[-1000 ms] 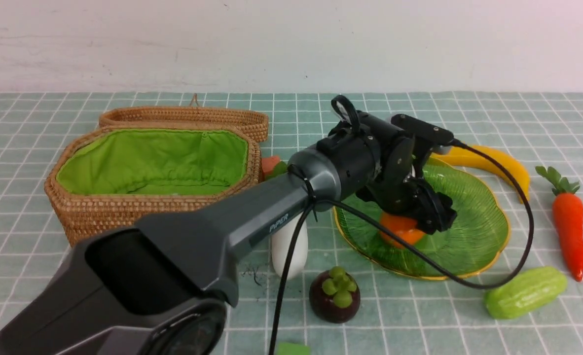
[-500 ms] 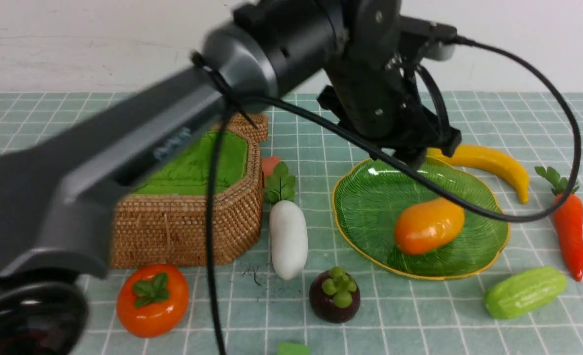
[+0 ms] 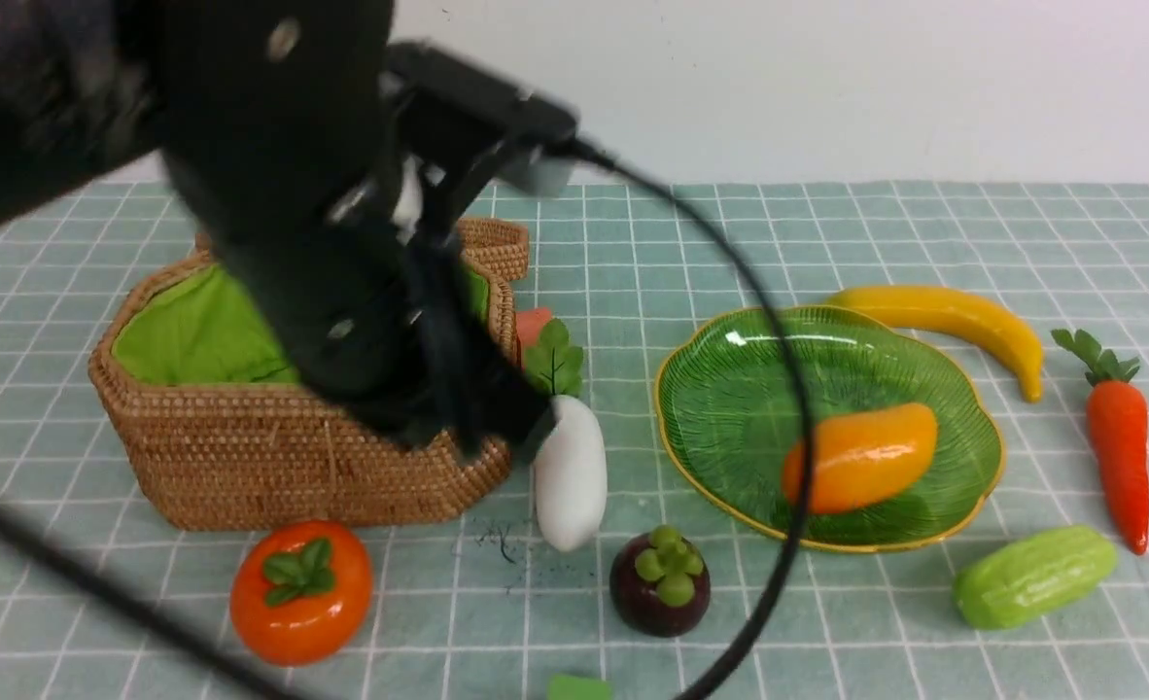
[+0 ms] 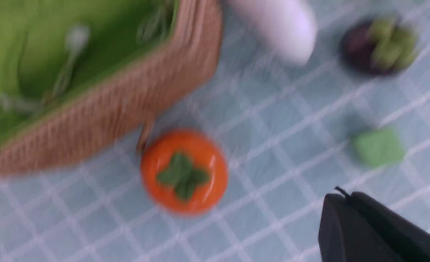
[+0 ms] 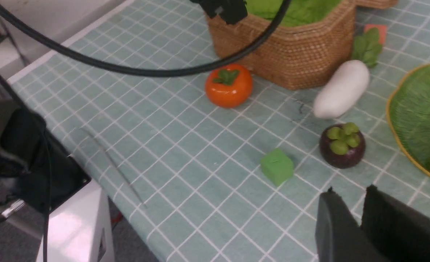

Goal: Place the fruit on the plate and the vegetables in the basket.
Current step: Grab a tomato with your left arm and place it on the plate on the right, then grab a mangosteen with your left arm and put it on the plate on the right

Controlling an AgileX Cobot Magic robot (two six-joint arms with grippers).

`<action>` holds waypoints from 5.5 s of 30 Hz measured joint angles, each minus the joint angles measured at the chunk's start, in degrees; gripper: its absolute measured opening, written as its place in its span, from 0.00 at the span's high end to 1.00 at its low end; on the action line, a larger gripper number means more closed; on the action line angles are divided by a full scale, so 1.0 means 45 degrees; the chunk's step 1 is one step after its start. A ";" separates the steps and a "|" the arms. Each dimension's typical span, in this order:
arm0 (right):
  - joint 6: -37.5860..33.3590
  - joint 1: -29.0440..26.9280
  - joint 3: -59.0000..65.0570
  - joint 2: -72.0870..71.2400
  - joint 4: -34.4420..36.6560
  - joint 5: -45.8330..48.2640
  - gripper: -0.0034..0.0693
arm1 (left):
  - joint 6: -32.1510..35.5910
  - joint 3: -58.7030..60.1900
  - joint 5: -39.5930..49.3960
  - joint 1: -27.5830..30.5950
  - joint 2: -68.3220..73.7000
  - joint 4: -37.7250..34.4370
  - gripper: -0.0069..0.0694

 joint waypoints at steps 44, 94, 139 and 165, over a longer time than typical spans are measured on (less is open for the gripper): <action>-0.1078 0.0000 0.0000 0.0482 0.0876 0.0188 0.78 | -0.9802 0.8196 -0.7248 0.0000 0.2935 1.0101 0.27; 0.5462 0.0000 0.0000 0.0282 -0.5396 0.0202 0.77 | -0.0988 -0.7436 -0.7266 -0.0733 1.0300 0.1122 0.35; 0.5462 0.0000 0.0000 -0.2006 -0.4454 0.2027 0.76 | 0.4024 -0.2942 -0.2689 -0.0286 0.6581 -0.3523 0.56; 0.5502 0.0000 0.0000 -0.2029 -0.4270 0.2201 0.76 | 0.4219 -0.4762 -0.3517 -0.0286 0.8194 -0.3530 0.21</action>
